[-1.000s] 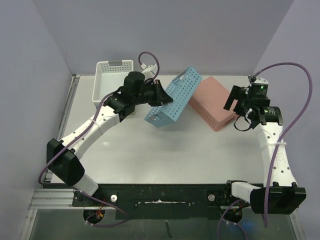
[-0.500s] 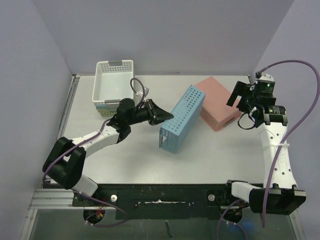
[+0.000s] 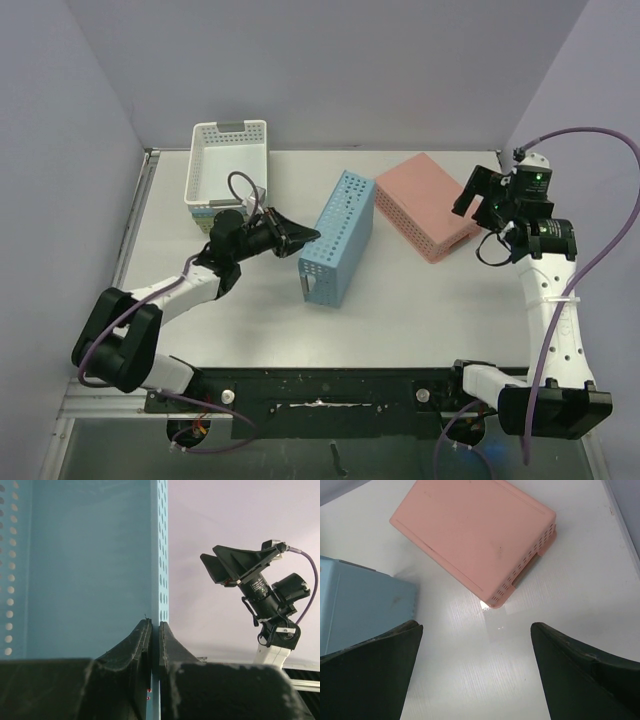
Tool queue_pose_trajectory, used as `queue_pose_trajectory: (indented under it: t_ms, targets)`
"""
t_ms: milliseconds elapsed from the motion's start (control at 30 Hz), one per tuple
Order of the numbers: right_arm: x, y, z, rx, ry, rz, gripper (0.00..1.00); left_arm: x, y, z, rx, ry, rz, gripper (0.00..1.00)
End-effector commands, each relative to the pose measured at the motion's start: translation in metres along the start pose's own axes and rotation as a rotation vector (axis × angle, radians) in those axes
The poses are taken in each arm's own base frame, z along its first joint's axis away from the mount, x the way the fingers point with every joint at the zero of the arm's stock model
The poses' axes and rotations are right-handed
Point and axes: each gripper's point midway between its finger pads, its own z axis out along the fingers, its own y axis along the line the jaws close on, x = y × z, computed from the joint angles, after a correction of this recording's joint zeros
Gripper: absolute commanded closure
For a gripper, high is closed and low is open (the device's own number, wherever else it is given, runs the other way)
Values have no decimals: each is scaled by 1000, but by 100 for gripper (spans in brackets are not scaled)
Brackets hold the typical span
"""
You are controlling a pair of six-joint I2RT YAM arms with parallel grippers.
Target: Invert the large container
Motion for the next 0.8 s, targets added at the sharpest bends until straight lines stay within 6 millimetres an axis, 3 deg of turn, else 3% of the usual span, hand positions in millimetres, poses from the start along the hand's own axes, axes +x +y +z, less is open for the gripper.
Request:
queue_pose_trajectory:
  t_ms: [0, 167, 267, 667, 767]
  targets:
    - [-4, 6, -1, -31, -27, 29, 5, -14, -2, -23, -1, -67, 50, 96]
    - [2, 12, 4, -68, -11, 39, 5, -33, 30, -49, -93, -128, 44, 69]
    - [1, 13, 4, -76, -11, 37, 5, -40, 41, -59, -157, -152, 70, 60]
    - [8, 13, 8, -86, 3, 27, 5, -48, 80, -83, -333, -189, 109, 57]
    - [8, 14, 9, -91, 4, 27, 5, -49, 98, -88, -426, -192, 111, 57]
